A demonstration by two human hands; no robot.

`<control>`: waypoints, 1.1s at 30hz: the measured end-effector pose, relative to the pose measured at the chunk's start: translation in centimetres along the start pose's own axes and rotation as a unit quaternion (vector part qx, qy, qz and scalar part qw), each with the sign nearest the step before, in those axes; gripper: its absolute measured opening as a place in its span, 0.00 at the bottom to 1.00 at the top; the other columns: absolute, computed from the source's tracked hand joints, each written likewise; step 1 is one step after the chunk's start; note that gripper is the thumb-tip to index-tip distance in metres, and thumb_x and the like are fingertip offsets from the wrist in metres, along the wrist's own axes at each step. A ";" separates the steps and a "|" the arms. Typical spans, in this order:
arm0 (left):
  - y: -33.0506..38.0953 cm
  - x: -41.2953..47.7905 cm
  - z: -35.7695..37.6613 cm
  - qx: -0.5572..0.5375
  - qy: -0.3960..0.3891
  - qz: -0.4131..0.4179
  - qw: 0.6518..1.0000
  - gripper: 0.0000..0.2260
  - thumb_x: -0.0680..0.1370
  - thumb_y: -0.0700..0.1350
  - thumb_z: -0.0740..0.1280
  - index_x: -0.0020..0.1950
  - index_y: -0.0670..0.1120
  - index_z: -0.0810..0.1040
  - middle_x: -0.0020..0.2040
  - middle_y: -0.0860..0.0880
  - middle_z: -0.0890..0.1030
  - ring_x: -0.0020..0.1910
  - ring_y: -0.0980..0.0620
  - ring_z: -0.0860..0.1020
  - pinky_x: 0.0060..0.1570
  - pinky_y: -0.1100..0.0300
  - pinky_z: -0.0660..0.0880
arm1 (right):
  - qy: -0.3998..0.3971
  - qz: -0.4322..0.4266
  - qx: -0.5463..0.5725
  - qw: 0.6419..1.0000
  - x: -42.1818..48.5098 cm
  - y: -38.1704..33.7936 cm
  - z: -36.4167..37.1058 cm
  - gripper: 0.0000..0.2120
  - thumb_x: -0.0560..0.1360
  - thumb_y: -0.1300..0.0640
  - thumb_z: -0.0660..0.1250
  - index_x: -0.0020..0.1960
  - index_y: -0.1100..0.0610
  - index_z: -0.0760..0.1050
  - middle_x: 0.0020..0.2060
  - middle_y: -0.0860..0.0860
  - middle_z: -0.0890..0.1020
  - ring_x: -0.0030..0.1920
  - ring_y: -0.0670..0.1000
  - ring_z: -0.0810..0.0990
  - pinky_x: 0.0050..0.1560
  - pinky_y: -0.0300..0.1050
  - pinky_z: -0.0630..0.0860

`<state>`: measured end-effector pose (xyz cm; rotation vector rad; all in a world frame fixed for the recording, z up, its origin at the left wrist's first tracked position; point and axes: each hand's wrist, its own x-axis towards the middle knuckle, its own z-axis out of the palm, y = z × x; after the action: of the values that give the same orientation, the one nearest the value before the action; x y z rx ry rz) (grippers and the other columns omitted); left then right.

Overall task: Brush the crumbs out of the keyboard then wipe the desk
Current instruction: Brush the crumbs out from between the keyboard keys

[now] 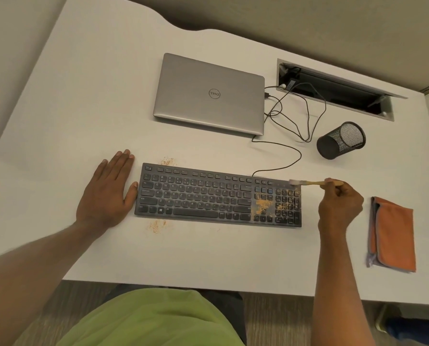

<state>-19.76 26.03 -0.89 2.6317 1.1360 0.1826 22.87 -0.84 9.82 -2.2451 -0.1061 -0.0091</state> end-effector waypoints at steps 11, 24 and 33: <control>0.1 0.0 -0.1 0.000 0.004 0.002 1.000 0.31 0.86 0.55 0.51 0.87 0.44 0.55 0.87 0.47 0.57 0.87 0.50 0.53 0.85 0.50 0.49 | -0.038 0.018 0.063 0.997 -0.1 -0.6 0.0 0.06 0.79 0.56 0.71 0.51 0.54 0.86 0.43 0.50 0.87 0.44 0.48 0.82 0.52 0.43 0.79; 0.0 -0.1 0.0 -0.001 0.007 0.002 1.000 0.31 0.86 0.55 0.51 0.87 0.44 0.55 0.87 0.47 0.57 0.87 0.51 0.53 0.85 0.47 0.52 | 0.023 0.022 0.086 0.996 -0.5 -0.2 -1.9 0.06 0.78 0.54 0.71 0.45 0.45 0.84 0.41 0.48 0.86 0.44 0.47 0.82 0.54 0.48 0.81; 0.2 -0.1 -0.1 0.001 0.007 0.003 1.000 0.31 0.86 0.55 0.51 0.87 0.44 0.55 0.87 0.47 0.57 0.87 0.50 0.53 0.85 0.48 0.51 | -0.056 0.001 0.061 0.997 -1.4 0.1 0.3 0.07 0.78 0.58 0.71 0.47 0.48 0.86 0.42 0.48 0.87 0.45 0.49 0.84 0.51 0.44 0.80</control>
<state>-19.76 25.87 -0.71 2.6413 1.1330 0.2022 21.43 -0.79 9.47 -2.1234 -0.1621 0.1216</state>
